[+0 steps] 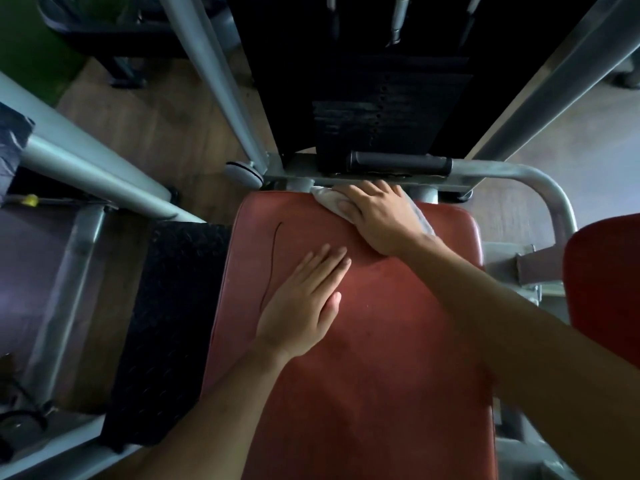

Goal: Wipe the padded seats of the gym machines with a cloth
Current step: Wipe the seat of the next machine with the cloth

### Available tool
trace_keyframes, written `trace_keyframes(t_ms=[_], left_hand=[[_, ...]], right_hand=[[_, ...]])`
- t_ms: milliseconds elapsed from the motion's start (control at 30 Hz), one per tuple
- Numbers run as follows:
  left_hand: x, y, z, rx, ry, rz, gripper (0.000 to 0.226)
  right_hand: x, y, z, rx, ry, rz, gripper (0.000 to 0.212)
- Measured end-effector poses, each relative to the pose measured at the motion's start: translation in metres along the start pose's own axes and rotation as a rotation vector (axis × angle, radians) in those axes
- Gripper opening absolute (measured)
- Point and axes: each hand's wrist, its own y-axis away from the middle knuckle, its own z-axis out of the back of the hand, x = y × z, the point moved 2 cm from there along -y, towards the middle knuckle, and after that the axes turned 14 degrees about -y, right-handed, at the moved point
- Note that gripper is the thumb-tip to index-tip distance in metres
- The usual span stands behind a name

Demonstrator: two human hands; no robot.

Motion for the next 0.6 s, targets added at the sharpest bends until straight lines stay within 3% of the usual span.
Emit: trace_keyframes(t_ms=[133, 300, 600], left_hand=[[-0.002, 0.0, -0.003, 0.002, -0.015, 0.01, 0.052], [-0.008, 0.0, -0.005, 0.018, -0.077, 0.029, 0.053], [-0.006, 0.0, -0.002, 0.008, -0.058, 0.044, 0.052]], right_hand=[[-0.027, 0.017, 0.018, -0.025, 0.04, -0.057, 0.043], [-0.007, 0.002, 0.003, -0.047, 0.035, -0.122, 0.04], [-0.001, 0.004, 0.001, -0.032, -0.033, 0.008, 0.04]])
